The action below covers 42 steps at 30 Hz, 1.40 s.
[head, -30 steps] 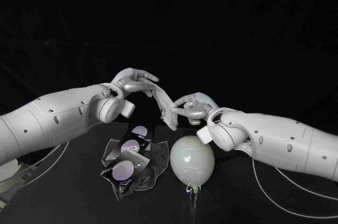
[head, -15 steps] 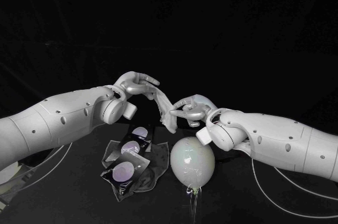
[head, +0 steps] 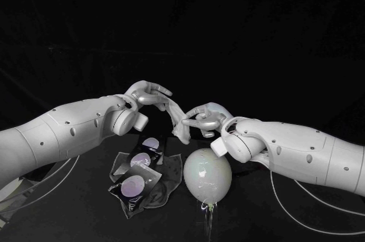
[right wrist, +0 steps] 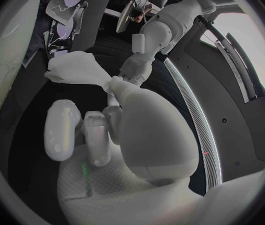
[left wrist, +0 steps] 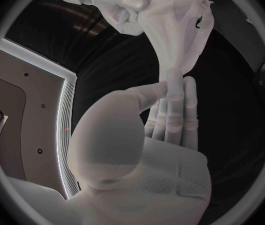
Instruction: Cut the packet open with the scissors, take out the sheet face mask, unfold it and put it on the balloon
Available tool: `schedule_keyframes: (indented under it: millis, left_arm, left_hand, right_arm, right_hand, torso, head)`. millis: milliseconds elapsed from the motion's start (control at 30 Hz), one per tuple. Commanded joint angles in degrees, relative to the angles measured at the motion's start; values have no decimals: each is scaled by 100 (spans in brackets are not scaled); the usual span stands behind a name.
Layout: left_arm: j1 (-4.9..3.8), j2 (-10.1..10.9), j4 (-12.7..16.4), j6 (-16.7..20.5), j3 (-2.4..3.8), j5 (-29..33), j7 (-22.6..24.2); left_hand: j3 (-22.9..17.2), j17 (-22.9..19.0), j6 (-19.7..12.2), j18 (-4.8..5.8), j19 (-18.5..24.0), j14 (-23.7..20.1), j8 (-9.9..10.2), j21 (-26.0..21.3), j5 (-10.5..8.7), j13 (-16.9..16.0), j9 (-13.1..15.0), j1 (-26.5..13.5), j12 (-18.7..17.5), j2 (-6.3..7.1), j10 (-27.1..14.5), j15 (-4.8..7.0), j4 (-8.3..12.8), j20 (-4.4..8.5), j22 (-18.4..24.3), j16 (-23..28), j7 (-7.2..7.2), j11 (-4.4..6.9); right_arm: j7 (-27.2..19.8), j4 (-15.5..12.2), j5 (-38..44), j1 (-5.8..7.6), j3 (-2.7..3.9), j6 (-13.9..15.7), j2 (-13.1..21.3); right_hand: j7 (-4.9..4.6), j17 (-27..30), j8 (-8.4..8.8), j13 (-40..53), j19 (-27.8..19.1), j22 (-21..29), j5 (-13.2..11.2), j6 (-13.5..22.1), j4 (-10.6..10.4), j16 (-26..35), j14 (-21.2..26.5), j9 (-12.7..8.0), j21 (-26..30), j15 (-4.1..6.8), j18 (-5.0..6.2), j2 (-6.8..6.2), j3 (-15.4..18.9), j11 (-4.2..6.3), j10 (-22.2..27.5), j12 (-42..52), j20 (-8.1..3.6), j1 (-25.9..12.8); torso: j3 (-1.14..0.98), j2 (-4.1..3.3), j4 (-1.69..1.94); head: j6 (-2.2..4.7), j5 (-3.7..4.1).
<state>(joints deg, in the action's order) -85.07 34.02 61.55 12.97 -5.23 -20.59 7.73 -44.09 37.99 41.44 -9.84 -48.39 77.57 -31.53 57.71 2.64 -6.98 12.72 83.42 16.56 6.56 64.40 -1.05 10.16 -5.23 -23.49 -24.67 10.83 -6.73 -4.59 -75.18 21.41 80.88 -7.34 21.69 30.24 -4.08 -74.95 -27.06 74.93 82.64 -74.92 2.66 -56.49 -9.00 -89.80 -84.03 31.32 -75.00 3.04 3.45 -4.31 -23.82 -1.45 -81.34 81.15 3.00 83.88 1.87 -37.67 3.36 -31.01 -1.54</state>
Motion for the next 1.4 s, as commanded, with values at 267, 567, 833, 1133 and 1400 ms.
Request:
schedule_keyframes:
  millis: [267,567,833,1133,1400]
  left_arm:
    - [28,-38,-146,-158,-1,-197,-221]
    - [92,-53,-246,-164,-18,-260,-402]
    - [148,-23,-258,-119,-35,-280,-501]
    - [273,298,406,278,-43,776,-241]
    - [591,462,1059,609,-43,1973,-21]
  left_hand:
    - [249,76,-565,-58,259,-493,66,-38,29,347,-83,-97,-808,282,-1128,-201,-56,-231,46,81,217,-235]
    - [1201,-33,-754,52,798,-1507,-121,-781,23,309,-54,-538,-779,350,-1349,-464,-614,-585,457,219,90,-304]
    - [1579,-358,-763,3,999,-2504,-216,-1793,22,302,-86,-436,-586,349,-1275,-692,-950,-949,1066,455,-37,-433]
    - [1045,-815,-121,-83,647,-2554,-221,-2335,25,331,-196,-229,-372,200,-654,-626,-1207,-959,1445,571,215,-295]
    - [579,-1346,186,-82,310,-2282,93,-3027,18,343,-387,-608,-734,292,-466,-652,-1779,-1006,1904,1052,236,-314]
  right_arm:
    - [172,145,-6,69,11,-47,-50]
    - [474,258,329,92,15,206,-83]
    - [790,414,465,108,17,85,-126]
    - [1186,565,914,125,18,-72,-199]
    - [1274,531,1498,132,18,85,-205]
  right_hand:
    - [26,-1505,-33,729,50,-1104,14,6,8,-20,-597,124,-59,52,-39,38,-74,178,-344,54,-17,-2]
    - [27,-1505,-51,741,52,-1102,14,12,30,-20,-597,130,-56,56,-38,21,-120,180,-355,64,-21,-17]
    - [28,-1505,-60,733,50,-1099,14,13,39,-20,-597,132,-48,58,-35,12,-140,181,-352,54,-23,-28]
    - [28,-1505,-67,721,37,-1090,14,17,49,-20,-597,134,-19,59,-29,3,-166,182,-345,38,-25,-40]
    - [28,-1505,-73,719,34,-1087,14,22,58,-20,-597,135,-9,60,-27,-10,-186,182,-344,34,-26,-52]
  torso:
    - [5,4,5]
    - [10,-4,3]
    - [3,-2,2]
    - [3,-4,0]
    - [18,1,-8]
  head:
    - [-27,34]
    - [-38,56]
    - [-54,76]
    - [-54,82]
    - [-41,137]
